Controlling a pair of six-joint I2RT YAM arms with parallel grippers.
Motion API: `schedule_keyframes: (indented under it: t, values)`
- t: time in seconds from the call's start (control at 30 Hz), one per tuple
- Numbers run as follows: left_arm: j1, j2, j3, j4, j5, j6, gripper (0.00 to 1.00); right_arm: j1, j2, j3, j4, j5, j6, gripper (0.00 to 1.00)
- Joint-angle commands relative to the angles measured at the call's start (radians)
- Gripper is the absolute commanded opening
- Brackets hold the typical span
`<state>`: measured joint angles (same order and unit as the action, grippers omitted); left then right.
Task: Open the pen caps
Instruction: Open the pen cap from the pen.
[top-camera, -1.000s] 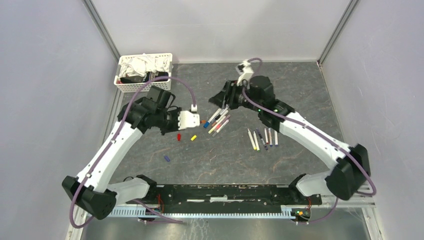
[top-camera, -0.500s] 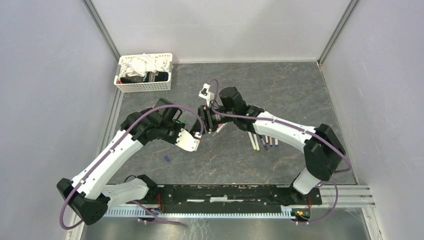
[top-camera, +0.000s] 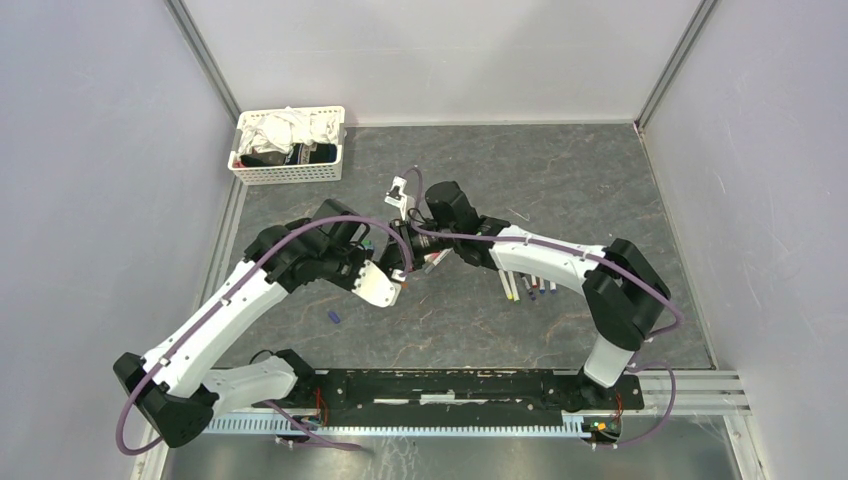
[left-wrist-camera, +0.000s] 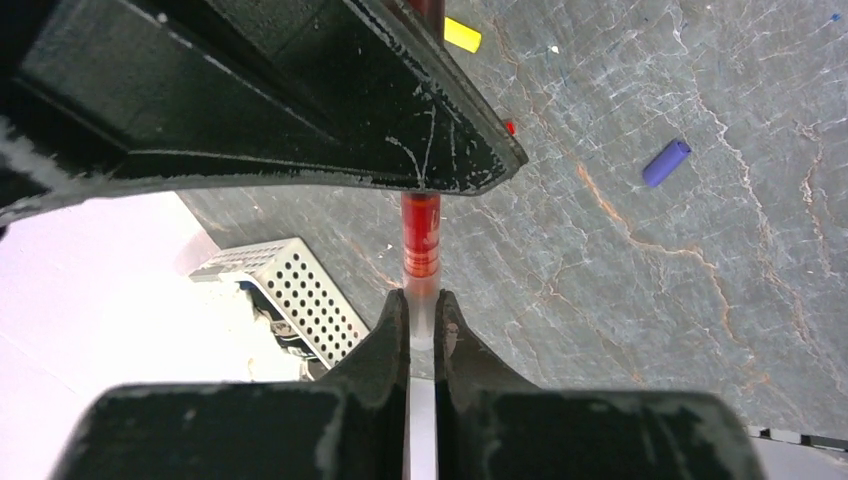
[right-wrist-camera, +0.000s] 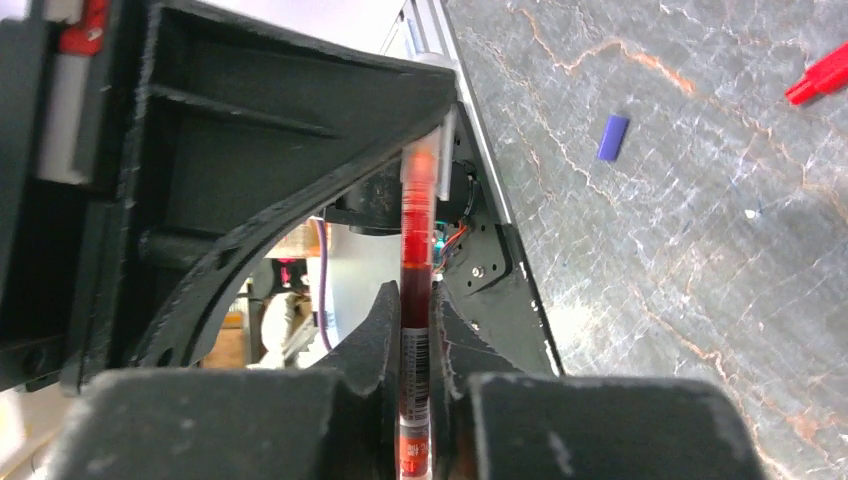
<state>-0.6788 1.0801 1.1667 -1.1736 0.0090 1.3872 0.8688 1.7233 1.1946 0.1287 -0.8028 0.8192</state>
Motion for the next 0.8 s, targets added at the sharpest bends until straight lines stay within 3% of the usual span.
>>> schedule_keyframes:
  t: [0.0, 0.1, 0.17, 0.33, 0.53, 0.77]
  values:
    - [-0.010, 0.004, 0.038, -0.002, 0.037, -0.001, 0.14, 0.001, -0.004, 0.015, 0.095, -0.037, 0.002, 0.00]
    - [-0.010, 0.027, 0.078, -0.035, 0.074, -0.069, 0.42, -0.015, -0.031, -0.031, 0.106, -0.066, -0.034, 0.00]
    - [-0.010, 0.049, 0.116, -0.067, 0.109, -0.111, 0.51, -0.033, -0.057, -0.088, 0.120, -0.094, -0.066, 0.00]
    - [-0.010, 0.064, 0.166, -0.109, 0.207, -0.154, 0.62, -0.075, -0.121, -0.238, 0.235, -0.170, -0.094, 0.00]
    - [-0.010, 0.081, 0.171, -0.138, 0.281, -0.170, 0.80, -0.082, -0.145, -0.272, 0.309, -0.200, -0.079, 0.00]
    - [-0.011, 0.119, 0.163, -0.107, 0.307, -0.212, 0.81, -0.083, -0.140, -0.223, 0.307, -0.194, -0.066, 0.00]
